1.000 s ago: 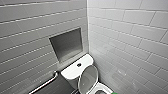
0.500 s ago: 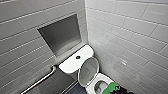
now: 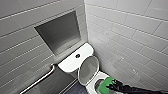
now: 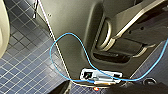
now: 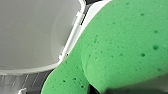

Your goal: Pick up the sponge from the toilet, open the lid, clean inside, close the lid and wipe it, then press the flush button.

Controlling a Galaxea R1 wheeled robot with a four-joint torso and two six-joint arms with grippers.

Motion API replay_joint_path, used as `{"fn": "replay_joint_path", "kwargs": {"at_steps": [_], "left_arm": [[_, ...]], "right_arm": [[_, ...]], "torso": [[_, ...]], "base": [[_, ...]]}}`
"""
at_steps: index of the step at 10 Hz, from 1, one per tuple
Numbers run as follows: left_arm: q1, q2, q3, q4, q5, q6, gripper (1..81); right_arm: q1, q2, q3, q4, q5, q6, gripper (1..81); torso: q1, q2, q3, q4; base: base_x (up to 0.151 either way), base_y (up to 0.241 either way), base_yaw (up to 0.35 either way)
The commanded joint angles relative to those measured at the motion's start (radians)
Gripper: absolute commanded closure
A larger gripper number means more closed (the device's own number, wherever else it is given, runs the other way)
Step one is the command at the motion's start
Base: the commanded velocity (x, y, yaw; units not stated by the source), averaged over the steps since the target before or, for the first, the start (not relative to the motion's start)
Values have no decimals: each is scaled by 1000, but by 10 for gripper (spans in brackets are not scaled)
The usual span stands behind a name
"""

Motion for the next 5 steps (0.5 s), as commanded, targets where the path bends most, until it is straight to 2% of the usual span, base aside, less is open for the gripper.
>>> {"fn": "replay_joint_path", "kwargs": {"at_steps": [1, 3, 5], "left_arm": [[20, -13, -11, -9, 81, -3, 10], [20, -12, -11, -9, 80, -3, 10], [21, -11, -11, -9, 78, -3, 10]], "right_arm": [[136, 39, -19, 0, -85, 0, 811], [167, 64, -38, 0, -116, -2, 811], [176, 83, -61, -4, -118, -3, 811]], "torso": [[64, -99, 0, 0], [81, -129, 0, 0], [127, -205, 0, 0]], "base": [[0, 0, 0], [0, 0, 0], [0, 0, 0]]}}
